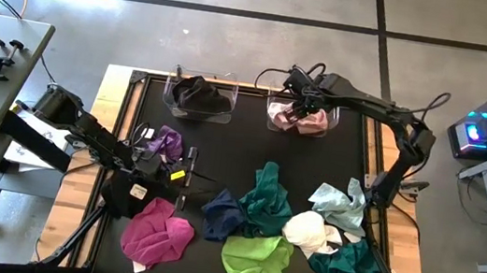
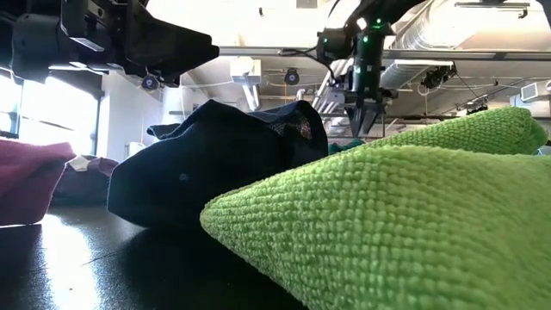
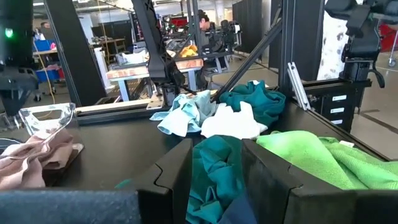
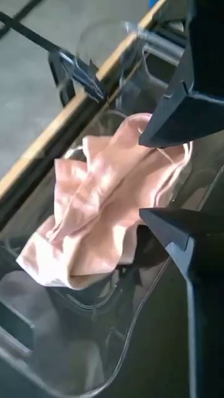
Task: Sort towels by color in basket
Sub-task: Put the light pink microfiber towel into the right transparent bin, then put the white microfiber towel into the right transparent bin
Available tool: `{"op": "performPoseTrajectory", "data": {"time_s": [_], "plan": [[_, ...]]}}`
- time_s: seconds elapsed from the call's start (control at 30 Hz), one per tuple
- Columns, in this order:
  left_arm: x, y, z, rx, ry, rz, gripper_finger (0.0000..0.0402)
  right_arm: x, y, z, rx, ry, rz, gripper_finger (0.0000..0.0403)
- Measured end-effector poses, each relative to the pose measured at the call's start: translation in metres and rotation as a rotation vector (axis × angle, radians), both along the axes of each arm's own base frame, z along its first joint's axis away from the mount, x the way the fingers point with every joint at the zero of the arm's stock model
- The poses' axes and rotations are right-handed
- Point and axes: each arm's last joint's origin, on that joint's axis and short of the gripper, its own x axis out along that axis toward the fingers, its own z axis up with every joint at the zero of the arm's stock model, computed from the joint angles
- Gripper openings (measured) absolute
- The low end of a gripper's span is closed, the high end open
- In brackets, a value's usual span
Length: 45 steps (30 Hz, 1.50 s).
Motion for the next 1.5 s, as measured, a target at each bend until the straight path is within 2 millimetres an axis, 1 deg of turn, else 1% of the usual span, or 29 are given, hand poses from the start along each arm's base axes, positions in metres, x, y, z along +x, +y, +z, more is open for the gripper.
{"op": "performPoseTrajectory", "data": {"time_s": [0.13,0.27,0.4,0.57,0.63,0.7,0.77,0.83,0.9,0.97,1.07,1.13,1.17,1.27,1.33,1.43,1.5], "plan": [[0.0,0.0,0.0,-0.001,-0.001,0.0,0.0122,-0.004,0.002,0.008,-0.031,-0.009,0.004,0.0164],[0.0,0.0,0.0,-0.002,-0.003,0.0,0.0122,0.0,-0.002,0.003,0.049,-0.069,0.034,0.0165],[0.0,0.0,0.0,-0.011,-0.002,-0.001,0.0122,0.0,-0.016,-0.018,0.072,-0.103,0.004,0.0165],[0.0,0.0,0.0,-0.018,-0.002,0.0,0.0122,-0.007,-0.031,-0.061,0.112,-0.127,-0.045,0.0165],[0.0,0.0,0.0,-0.018,-0.002,0.0,0.0122,-0.01,-0.036,-0.073,0.071,-0.12,-0.07,0.0165],[0.0,0.0,0.0,-0.018,-0.002,0.0,0.0122,-0.013,-0.038,-0.077,-0.016,-0.102,-0.073,0.0165],[0.0,0.0,0.0,-0.024,-0.001,0.0,0.0122,-0.014,-0.034,-0.075,-0.101,-0.069,-0.057,0.0165],[-0.001,-0.002,0.0,-0.026,-0.001,-0.007,0.0122,-0.012,-0.024,-0.065,-0.173,-0.081,-0.027,0.0165],[-0.002,-0.006,0.001,-0.016,-0.004,-0.024,0.0122,-0.011,-0.008,-0.051,-0.217,-0.127,0.002,0.0165],[-0.003,-0.009,0.001,-0.002,-0.007,-0.035,0.0122,-0.011,0.012,-0.037,-0.257,-0.194,0.045,0.0165],[-0.004,-0.013,0.001,0.005,-0.012,-0.017,0.0122,-0.014,0.053,-0.019,-0.3,-0.305,0.135,0.0165],[-0.005,-0.014,0.001,0.006,-0.011,-0.002,0.0122,-0.019,0.086,-0.01,-0.307,-0.379,0.227,0.0165],[-0.006,-0.015,0.001,0.006,-0.01,0.001,0.0122,-0.022,0.105,-0.008,-0.303,-0.392,0.319,0.0165],[-0.007,-0.018,0.001,-0.01,-0.007,0.003,0.0122,-0.032,0.169,-0.001,-0.259,-0.455,0.609,0.0165],[-0.007,-0.019,0.001,-0.023,-0.006,-0.001,0.0122,-0.041,0.209,0.002,-0.215,-0.492,0.732,0.0165],[-0.007,-0.02,0.001,-0.025,-0.005,0.0,0.0122,-0.052,0.256,0.003,-0.201,-0.525,0.786,0.0165],[-0.007,-0.018,0.001,-0.026,-0.009,0.027,0.0122,-0.057,0.281,0.001,-0.163,-0.549,0.829,0.0165]]}}
